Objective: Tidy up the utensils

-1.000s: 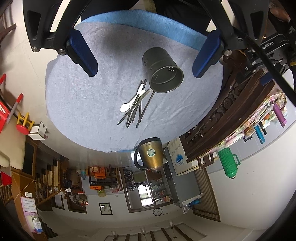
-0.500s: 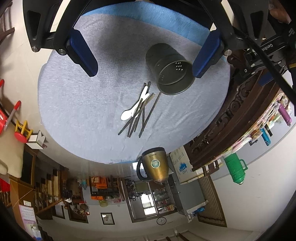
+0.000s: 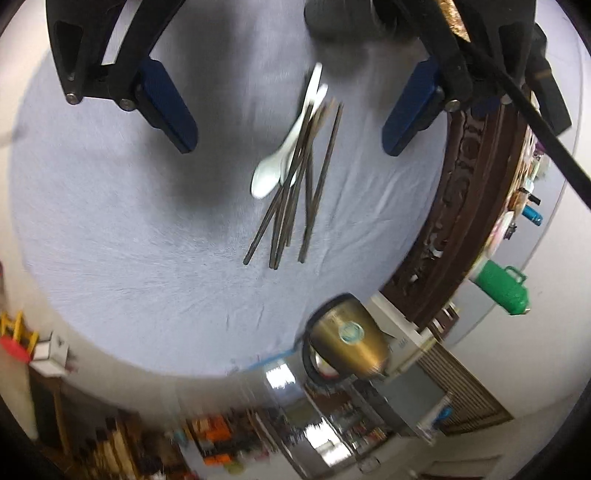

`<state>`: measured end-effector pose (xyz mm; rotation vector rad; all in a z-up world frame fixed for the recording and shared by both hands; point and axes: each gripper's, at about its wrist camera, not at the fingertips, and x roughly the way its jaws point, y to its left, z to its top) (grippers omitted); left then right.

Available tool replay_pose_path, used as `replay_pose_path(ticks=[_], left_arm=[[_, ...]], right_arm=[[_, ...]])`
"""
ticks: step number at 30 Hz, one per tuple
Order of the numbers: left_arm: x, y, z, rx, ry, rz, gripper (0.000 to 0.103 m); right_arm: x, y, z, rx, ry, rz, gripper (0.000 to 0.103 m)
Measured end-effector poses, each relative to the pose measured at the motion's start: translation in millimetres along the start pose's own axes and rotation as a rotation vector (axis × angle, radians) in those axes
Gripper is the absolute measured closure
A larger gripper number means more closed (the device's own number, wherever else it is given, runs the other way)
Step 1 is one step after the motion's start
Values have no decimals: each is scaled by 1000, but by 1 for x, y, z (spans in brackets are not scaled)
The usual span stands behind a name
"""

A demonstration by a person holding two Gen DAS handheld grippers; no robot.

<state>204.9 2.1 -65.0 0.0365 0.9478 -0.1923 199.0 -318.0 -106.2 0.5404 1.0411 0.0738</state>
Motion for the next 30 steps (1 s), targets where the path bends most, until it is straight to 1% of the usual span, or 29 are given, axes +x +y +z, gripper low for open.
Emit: replay_pose_path(ticks=[1, 2, 3, 4, 6, 8, 9, 11, 12, 14, 16, 17, 18, 20, 23, 28, 30], left_arm=[[12, -3, 6, 16, 17, -6, 3], [20, -5, 9, 24, 33, -14, 9], [29, -6, 12, 30, 57, -24, 18], [41, -8, 16, 36, 85, -43, 23], [56, -9, 20, 43, 118, -53, 38], [73, -10, 24, 45, 156, -64, 44], [78, -9, 26, 43, 166, -77, 44], [86, -9, 31, 40, 185, -92, 44], [90, -9, 34, 42, 189, -97, 44], [97, -8, 41, 47, 193, -106, 44], [104, -9, 50, 54, 202, -115, 44], [105, -8, 53, 57, 206, -120, 44], [109, -10, 57, 64, 211, -125, 44], [114, -15, 65, 81, 217, -134, 44], [125, -25, 76, 110, 223, -145, 44], [148, -48, 92, 140, 251, -182, 46], [160, -57, 101, 133, 269, -203, 52]], right_arm=[[20, -5, 15, 26, 36, 24, 17], [35, -8, 26, 51, 65, 52, 25], [47, -10, 33, 67, 81, 72, 29], [62, -11, 43, 84, 96, 94, 31], [90, -9, 60, 83, 107, 92, 43], [112, -7, 73, 84, 116, 90, 49], [122, -8, 78, 86, 128, 85, 53], [145, -10, 89, 106, 152, 62, 59], [153, -11, 92, 114, 163, 63, 60], [172, -14, 96, 128, 191, 39, 65], [189, -17, 99, 144, 221, 45, 70], [195, -17, 100, 142, 233, 45, 75], [200, -16, 100, 135, 242, 34, 86], [201, -15, 98, 121, 240, 13, 95], [189, -18, 96, 105, 204, 55, 95], [148, -32, 86, 92, 134, 150, 96], [132, -36, 81, 87, 108, 180, 96]])
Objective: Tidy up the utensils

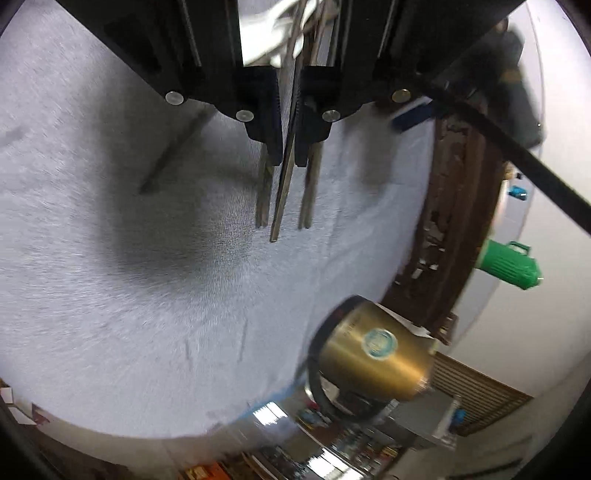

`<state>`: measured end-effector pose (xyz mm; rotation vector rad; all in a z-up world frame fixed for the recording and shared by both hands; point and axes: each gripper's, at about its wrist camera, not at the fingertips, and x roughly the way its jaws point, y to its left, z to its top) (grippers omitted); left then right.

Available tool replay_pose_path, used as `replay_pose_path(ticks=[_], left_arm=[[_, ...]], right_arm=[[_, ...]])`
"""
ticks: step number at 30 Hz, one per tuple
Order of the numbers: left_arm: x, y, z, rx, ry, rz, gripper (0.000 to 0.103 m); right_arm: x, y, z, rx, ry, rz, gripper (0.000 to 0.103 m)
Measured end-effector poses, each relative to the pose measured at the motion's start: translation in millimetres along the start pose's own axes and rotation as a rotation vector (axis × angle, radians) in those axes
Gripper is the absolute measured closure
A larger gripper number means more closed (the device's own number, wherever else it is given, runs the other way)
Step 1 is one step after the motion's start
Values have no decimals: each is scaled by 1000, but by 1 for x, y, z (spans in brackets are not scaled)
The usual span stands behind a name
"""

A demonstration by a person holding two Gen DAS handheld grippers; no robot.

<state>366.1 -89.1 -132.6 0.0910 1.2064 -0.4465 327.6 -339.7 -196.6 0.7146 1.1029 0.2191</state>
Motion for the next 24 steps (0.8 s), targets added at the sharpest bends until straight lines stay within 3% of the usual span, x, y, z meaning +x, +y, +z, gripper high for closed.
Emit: replay_pose_path(ticks=[5, 13, 16, 17, 19, 20, 21, 24], left_arm=[[22, -19, 29, -4, 26, -30, 52], [58, -43, 57, -5, 42, 27, 54], [59, -49, 57, 20, 28, 52, 84], [58, -49, 56, 22, 29, 55, 95], [55, -49, 54, 17, 26, 46, 96], [57, -51, 55, 19, 17, 52, 97], [54, -50, 55, 24, 5, 57, 97], [47, -49, 48, 25, -18, 61, 98]], right_arm=[[-38, -7, -18, -14, -39, 36, 96], [-106, -19, -41, -81, -179, 78, 92], [-128, -16, -51, -123, -240, 119, 92], [-135, -13, -53, -143, -260, 109, 89], [-139, -5, -56, -177, -276, 67, 66], [-140, -3, -57, -184, -282, 57, 49], [-138, -1, -57, -186, -285, 50, 40], [-117, -8, -49, -152, -218, 16, 41]])
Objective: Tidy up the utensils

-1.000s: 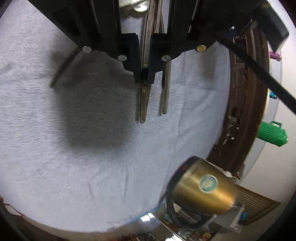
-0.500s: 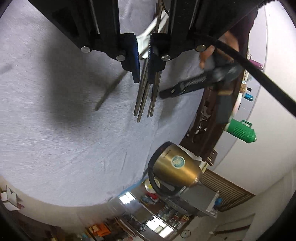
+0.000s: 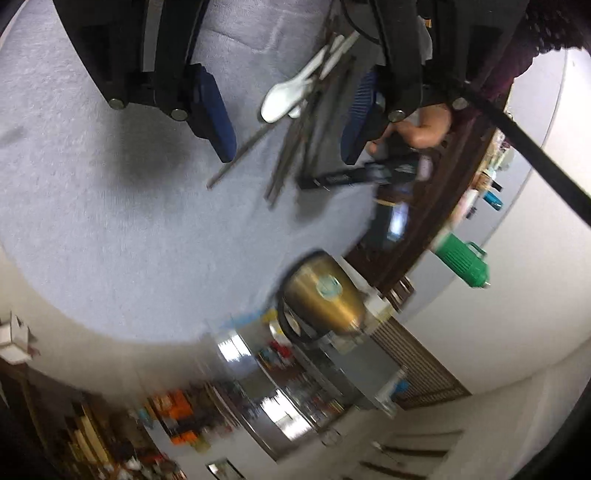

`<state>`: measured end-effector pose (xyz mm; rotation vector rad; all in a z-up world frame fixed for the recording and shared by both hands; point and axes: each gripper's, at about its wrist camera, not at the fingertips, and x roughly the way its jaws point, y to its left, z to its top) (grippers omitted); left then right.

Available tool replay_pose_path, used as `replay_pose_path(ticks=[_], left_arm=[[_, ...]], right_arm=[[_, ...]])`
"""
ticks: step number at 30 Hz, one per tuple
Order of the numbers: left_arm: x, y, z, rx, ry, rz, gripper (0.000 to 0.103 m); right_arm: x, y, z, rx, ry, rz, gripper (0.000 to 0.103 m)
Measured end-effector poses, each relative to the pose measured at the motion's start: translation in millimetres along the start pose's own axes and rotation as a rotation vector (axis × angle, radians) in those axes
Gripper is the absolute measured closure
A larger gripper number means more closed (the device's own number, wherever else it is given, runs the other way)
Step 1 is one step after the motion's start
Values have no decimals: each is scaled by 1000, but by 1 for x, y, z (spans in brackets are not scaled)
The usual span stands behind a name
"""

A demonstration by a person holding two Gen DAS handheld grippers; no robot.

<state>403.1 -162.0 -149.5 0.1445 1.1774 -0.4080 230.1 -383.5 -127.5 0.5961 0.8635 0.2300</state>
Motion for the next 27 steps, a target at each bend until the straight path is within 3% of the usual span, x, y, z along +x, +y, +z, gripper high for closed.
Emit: replay_pose_path(ticks=[1, 3, 6, 8, 16, 22, 25, 27], left_arm=[[-1, 1, -2, 4, -3, 2, 98], [-4, 4, -6, 15, -5, 9, 98], [-7, 9, -12, 19, -10, 9, 98], [-5, 15, -8, 16, -15, 6, 98], [-24, 31, -11, 6, -59, -30, 98], [-45, 44, -22, -4, -99, -35, 98], [-51, 50, -26, -17, -115, -46, 98], [-60, 52, -34, -22, -123, -55, 98]], right_arm=[[8, -4, 1, 19, 26, -21, 42], [23, -17, 2, 75, 84, -55, 59], [47, -38, 8, 177, 166, -111, 62], [66, -45, 16, 196, 219, -185, 66], [141, -48, 45, 268, 368, -335, 65], [169, -29, 59, 204, 382, -506, 65], [180, -15, 60, 117, 406, -594, 84], [181, -11, 57, 84, 391, -583, 89]])
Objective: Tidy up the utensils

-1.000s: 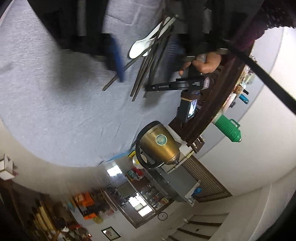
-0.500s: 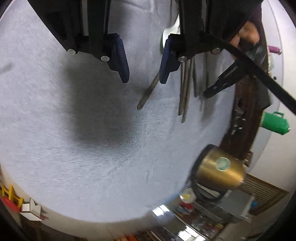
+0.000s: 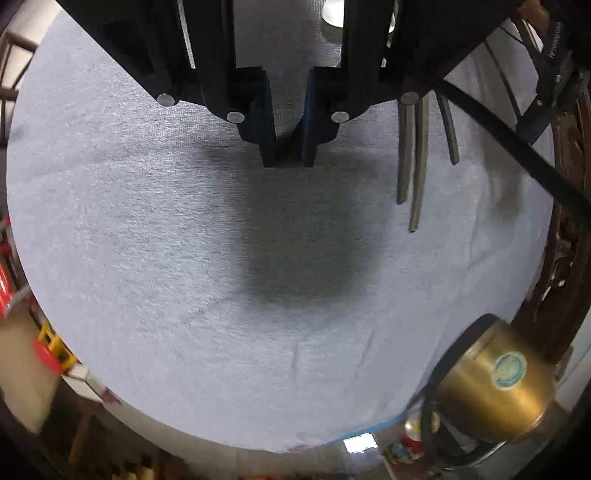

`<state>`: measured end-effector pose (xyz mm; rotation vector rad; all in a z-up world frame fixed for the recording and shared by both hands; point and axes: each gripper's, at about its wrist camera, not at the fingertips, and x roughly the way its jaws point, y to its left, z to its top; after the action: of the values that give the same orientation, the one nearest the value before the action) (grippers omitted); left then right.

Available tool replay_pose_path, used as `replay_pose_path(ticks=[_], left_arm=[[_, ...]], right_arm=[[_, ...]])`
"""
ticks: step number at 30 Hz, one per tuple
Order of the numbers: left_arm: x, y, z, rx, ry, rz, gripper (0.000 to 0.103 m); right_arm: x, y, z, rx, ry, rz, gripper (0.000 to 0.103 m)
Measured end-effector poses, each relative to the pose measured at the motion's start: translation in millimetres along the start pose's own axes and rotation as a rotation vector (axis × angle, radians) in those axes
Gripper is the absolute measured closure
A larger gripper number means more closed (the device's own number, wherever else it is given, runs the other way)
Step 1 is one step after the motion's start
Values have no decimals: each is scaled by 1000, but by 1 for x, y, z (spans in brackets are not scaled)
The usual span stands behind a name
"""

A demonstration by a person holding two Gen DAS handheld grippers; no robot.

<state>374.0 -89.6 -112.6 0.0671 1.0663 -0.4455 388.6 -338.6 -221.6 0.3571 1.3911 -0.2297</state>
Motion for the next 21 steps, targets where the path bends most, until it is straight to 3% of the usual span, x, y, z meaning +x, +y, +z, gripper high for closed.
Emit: replay_pose_path(ticks=[4, 14, 21], left_arm=[[-22, 7, -12, -10, -26, -5, 98], [-116, -3, -44, -11, -199, -35, 98], [-174, -25, -83, 18, -297, -46, 98]], right_arm=[[-18, -13, -15, 28, -91, 110, 90], [-156, -39, -97, -32, -529, 328, 93], [-228, -41, -170, -102, -718, 380, 94]])
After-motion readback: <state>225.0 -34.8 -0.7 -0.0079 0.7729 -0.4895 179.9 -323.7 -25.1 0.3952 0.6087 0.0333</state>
